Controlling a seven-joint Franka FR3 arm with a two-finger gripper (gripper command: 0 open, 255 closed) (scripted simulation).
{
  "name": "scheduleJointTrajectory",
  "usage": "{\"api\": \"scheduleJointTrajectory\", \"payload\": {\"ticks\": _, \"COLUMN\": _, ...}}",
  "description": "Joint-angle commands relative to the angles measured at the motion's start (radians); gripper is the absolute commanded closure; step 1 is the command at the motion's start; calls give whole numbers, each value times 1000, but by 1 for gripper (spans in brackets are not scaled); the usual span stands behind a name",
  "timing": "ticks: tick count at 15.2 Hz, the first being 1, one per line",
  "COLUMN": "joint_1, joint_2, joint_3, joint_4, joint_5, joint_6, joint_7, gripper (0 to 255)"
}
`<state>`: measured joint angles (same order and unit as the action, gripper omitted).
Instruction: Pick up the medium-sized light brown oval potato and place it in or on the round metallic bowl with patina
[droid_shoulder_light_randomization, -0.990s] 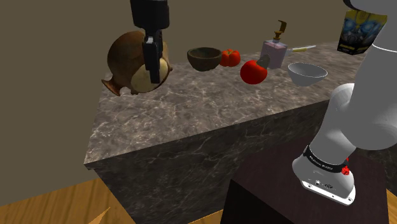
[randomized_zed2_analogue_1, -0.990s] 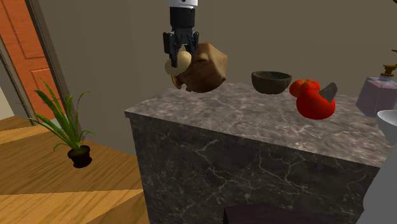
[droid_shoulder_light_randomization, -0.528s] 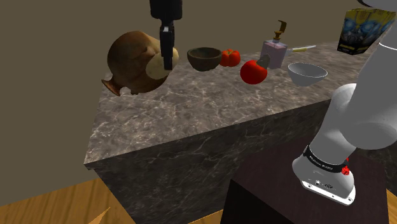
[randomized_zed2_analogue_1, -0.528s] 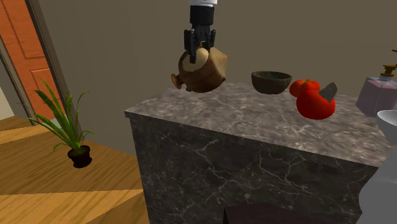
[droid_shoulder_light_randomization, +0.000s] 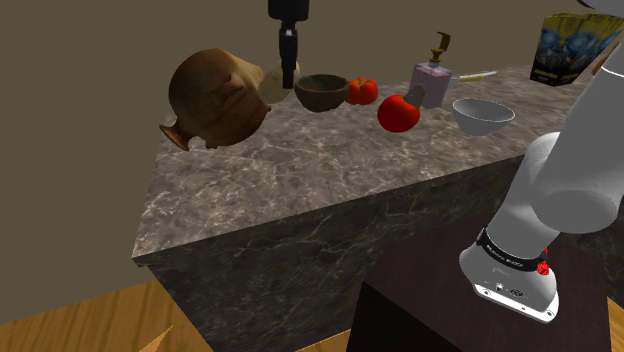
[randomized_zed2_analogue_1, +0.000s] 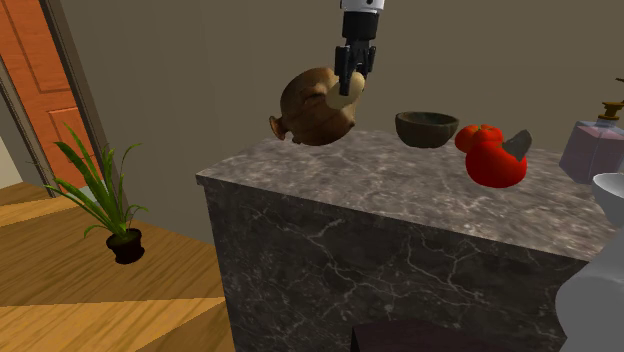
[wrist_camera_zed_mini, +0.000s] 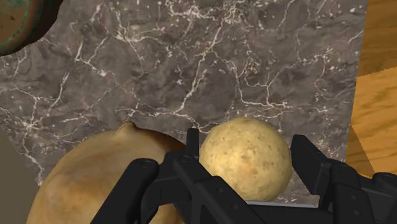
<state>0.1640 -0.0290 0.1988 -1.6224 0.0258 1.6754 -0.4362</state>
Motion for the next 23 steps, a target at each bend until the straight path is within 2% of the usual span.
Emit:
{"api": "scheduleJointTrajectory", "payload": {"ticks": 1, "joint_1": -21, "joint_2": -2, "joint_3": -22, "joint_4": -1, "joint_5": 4, "joint_6": -2, "joint_7": -45, "gripper": 255}}
{"api": "scheduleJointTrajectory", "payload": {"ticks": 12, "joint_1": -144, "joint_2": 80, "joint_3": -150, "joint_4": 103, "joint_5": 15, "joint_6": -33, "joint_7": -296, "gripper": 255}}
{"api": "scheduleJointTrajectory", "payload": {"ticks": 18, "joint_1": -216, "joint_2": 181, "joint_3": -208, "joint_4": 236, "joint_5": 28, "joint_6": -72, "joint_7": -424, "gripper": 255}}
{"api": "scheduleJointTrajectory", "payload": {"ticks": 22, "joint_1": -275, "joint_2": 286, "joint_3": -244, "joint_4": 384, "joint_5": 43, "joint_6": -119, "joint_7": -514, "gripper": 255}}
{"api": "scheduleJointTrajectory", "payload": {"ticks": 23, "joint_1": -275, "joint_2": 280, "joint_3": -243, "joint_4": 361, "joint_5": 43, "joint_6": -102, "joint_7": -515, "gripper": 255}}
